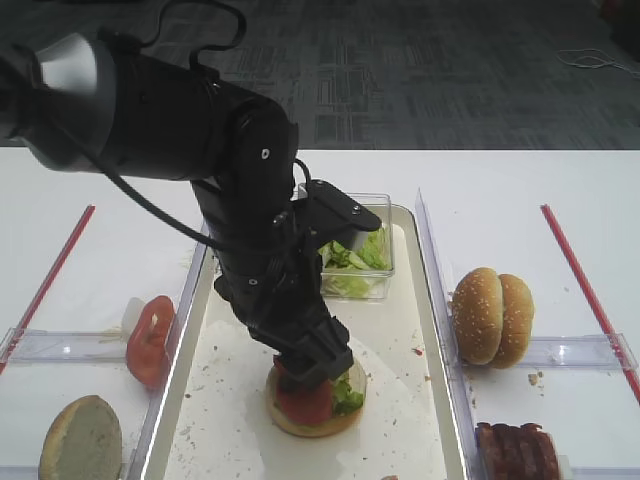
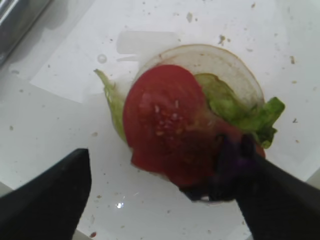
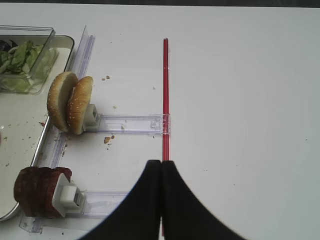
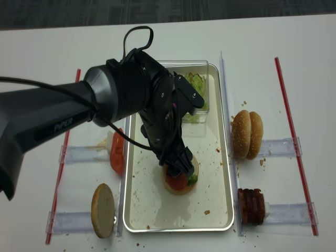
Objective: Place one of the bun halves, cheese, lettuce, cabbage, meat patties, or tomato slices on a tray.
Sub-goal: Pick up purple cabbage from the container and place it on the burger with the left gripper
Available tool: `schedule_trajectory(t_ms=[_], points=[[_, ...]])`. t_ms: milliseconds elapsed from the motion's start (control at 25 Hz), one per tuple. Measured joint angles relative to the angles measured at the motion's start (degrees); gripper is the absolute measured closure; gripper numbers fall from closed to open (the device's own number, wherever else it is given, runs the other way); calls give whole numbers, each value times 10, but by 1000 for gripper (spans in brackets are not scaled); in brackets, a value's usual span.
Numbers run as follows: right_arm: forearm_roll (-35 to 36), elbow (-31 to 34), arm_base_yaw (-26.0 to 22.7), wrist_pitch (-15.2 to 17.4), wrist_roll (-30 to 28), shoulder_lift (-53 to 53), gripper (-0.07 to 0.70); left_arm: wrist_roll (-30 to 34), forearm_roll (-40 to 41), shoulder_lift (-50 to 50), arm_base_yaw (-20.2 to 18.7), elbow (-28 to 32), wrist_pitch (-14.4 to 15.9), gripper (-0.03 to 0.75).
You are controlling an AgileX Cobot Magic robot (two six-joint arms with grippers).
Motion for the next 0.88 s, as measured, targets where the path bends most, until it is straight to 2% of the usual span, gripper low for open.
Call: schedule_trajectory(t_ms=[880], points=[[0, 0, 0, 0, 0, 0, 316, 0, 0, 1, 0, -4, 0, 151]])
